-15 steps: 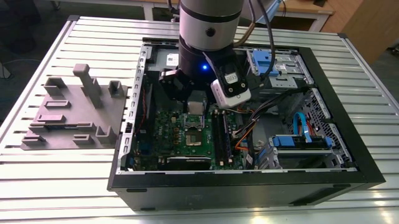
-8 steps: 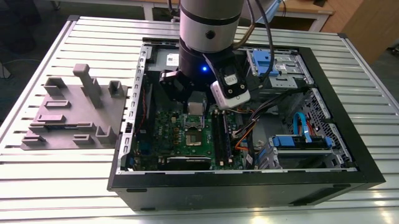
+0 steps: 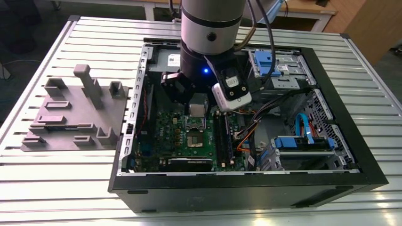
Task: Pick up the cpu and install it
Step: 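Place the cpu into insertion slot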
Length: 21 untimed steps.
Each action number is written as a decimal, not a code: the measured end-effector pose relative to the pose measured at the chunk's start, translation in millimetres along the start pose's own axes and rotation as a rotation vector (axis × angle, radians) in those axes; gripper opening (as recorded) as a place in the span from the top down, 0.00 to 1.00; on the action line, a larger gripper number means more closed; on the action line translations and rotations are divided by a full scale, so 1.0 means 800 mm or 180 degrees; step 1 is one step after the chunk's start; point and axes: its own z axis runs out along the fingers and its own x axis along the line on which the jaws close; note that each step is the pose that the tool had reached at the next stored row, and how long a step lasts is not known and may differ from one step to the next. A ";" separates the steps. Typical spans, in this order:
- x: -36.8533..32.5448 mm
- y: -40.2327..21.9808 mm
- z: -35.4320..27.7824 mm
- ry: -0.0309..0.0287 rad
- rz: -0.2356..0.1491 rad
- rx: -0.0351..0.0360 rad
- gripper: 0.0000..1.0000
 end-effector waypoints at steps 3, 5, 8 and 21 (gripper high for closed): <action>0.0000 0.0000 0.0005 0.0000 0.0000 -0.0001 0.53; 0.0000 0.0000 0.0006 0.0000 0.0000 0.0000 0.53; 0.0000 0.0000 0.0007 0.0000 0.0000 0.0000 0.53; -0.0014 0.0017 0.0064 0.0000 0.0000 0.0000 0.53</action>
